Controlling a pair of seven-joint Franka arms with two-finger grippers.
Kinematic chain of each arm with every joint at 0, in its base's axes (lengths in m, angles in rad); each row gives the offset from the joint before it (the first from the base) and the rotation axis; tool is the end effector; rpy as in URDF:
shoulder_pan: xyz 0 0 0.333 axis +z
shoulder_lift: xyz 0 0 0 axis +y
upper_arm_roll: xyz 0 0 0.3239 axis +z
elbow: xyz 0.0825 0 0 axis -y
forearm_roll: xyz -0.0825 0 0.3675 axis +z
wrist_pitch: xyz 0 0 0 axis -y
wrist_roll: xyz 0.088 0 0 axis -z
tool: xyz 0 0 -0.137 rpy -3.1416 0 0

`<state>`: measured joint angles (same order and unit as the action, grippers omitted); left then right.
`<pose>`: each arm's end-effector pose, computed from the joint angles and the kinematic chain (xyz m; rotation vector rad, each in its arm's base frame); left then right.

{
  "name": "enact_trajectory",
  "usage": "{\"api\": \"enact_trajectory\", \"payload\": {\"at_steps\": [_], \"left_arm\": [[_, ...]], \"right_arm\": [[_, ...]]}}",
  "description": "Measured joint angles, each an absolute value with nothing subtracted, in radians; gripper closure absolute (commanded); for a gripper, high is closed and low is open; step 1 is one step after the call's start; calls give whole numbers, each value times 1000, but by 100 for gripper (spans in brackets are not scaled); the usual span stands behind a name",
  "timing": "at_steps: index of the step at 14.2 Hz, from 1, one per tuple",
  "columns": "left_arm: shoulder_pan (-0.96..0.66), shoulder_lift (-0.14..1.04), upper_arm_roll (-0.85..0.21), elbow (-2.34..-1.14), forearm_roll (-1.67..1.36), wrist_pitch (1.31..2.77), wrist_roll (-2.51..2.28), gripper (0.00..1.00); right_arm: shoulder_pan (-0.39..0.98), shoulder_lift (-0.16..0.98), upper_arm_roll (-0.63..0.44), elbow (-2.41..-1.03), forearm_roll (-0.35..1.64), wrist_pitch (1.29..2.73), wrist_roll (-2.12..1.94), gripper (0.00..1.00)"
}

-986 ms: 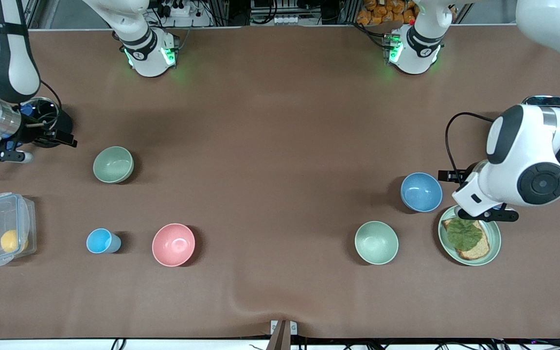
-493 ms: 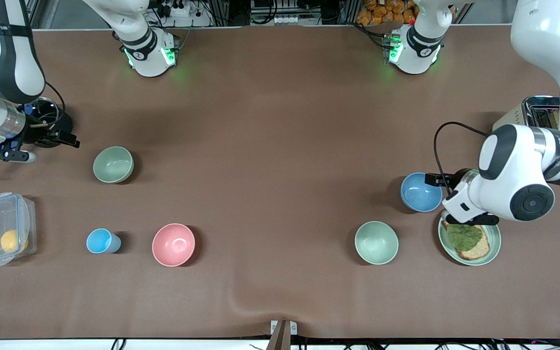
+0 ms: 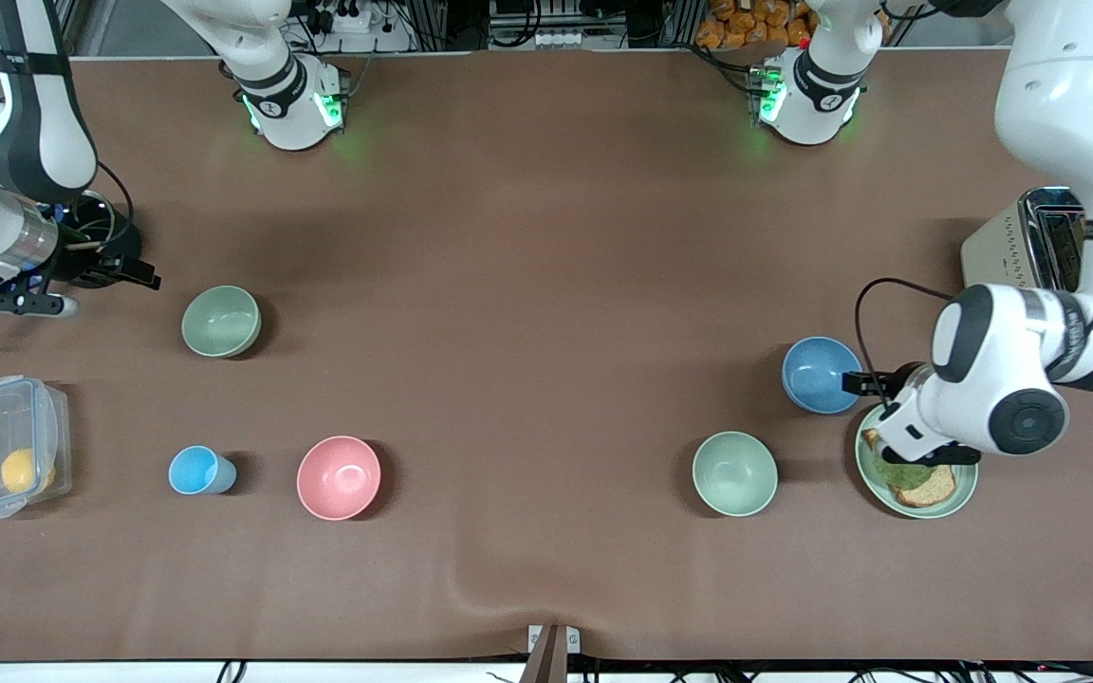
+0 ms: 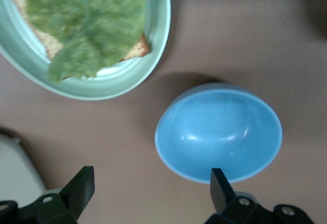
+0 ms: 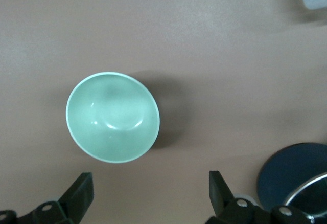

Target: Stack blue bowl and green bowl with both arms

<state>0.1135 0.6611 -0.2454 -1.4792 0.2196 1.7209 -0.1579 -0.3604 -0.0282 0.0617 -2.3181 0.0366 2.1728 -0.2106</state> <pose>0.6444 -0.0372 0.2571 -2.9789 0.0466 0.5819 0.4552 -0.1378 0.3328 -3.0767 0.1705 0.1643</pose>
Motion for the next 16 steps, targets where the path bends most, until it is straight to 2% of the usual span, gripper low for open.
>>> {"api": "enact_trajectory", "payload": {"at_steps": [4, 7, 10, 13, 14, 15, 16], "left_arm": [[123, 670, -245, -1566, 220, 1851, -168, 0], [124, 670, -246, -1624, 220, 1932, -214, 0], [124, 670, -246, -1649, 220, 1962, -227, 0], [127, 671, -245, -1655, 220, 1963, -227, 0], [128, 672, -245, -1658, 220, 1965, -227, 0], [128, 676, -245, -1660, 220, 1967, -227, 0], [128, 680, -245, -1662, 220, 1969, -227, 35]], "right_arm": [[-360, -28, 62, -2436, 41, 2343, -211, 1], [-360, -17, 65, -2516, 61, 2499, -214, 15], [-360, 31, 66, -2531, 64, 2604, -214, 16], [-360, 116, 68, -2534, 68, 2731, -214, 25], [-360, 145, 69, -2534, 69, 2768, -214, 35], [-360, 171, 72, -2534, 70, 2795, -215, 56], [-356, 189, 76, -2533, 70, 2808, -215, 74]]}}
